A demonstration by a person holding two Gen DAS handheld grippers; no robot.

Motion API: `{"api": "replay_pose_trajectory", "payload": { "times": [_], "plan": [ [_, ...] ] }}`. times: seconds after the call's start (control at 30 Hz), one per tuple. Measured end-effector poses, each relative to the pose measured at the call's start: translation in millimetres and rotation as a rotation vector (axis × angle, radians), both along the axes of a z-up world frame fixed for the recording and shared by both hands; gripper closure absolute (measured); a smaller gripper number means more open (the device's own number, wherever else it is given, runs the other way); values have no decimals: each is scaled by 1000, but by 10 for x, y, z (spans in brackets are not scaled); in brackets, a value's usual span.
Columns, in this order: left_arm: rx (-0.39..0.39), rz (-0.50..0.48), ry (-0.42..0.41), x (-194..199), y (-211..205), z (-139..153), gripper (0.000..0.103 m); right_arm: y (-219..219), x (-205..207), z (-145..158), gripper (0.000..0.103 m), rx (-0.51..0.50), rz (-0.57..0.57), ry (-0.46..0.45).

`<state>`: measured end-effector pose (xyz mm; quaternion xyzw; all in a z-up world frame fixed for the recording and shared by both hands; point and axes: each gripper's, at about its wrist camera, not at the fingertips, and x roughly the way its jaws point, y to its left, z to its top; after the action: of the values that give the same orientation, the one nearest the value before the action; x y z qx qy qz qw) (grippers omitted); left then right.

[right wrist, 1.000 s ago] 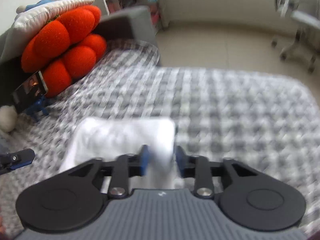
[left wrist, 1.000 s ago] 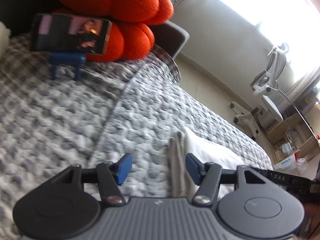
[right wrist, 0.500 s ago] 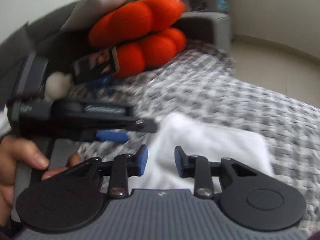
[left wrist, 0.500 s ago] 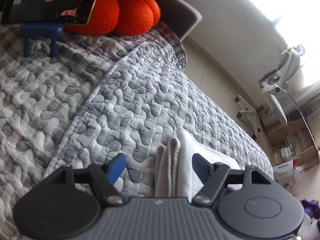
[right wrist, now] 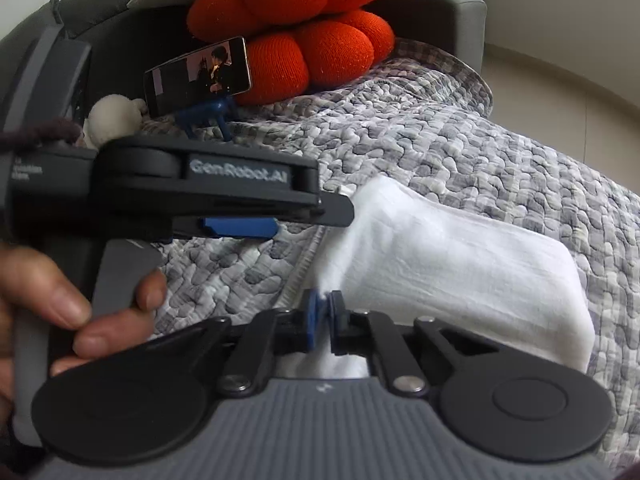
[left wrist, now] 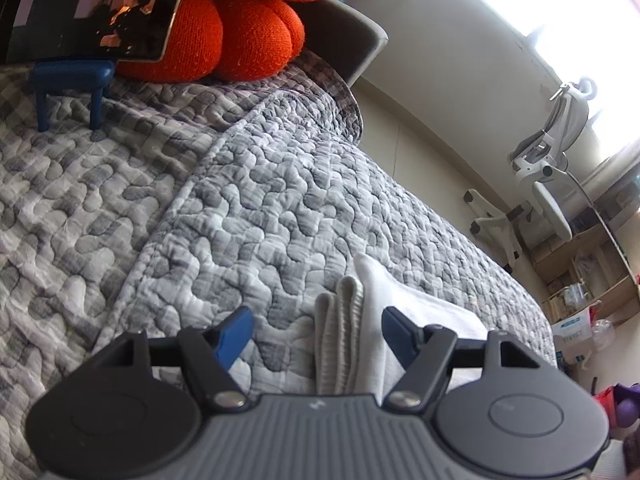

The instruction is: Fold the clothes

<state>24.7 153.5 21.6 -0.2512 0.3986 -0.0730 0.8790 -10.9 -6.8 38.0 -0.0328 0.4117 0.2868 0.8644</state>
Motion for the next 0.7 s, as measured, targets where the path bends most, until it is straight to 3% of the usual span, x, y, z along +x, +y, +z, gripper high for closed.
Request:
{"api": "replay_pose_trajectory", "payload": {
  "times": [0.17, 0.33, 0.6, 0.7],
  "plan": [
    [-2, -3, -16, -5, -12, 6, 35, -37, -32, 52, 98, 22, -3, -15],
    [-11, 3, -21, -10, -28, 10, 35, -10, -62, 76, 80, 29, 23, -20],
    [2, -18, -28, -14, -86, -11, 41, 63, -104, 40, 78, 11, 73, 7],
    [5, -20, -24, 4, -94, -26, 44, 112, -101, 5, 83, -16, 70, 8]
  ]
}}
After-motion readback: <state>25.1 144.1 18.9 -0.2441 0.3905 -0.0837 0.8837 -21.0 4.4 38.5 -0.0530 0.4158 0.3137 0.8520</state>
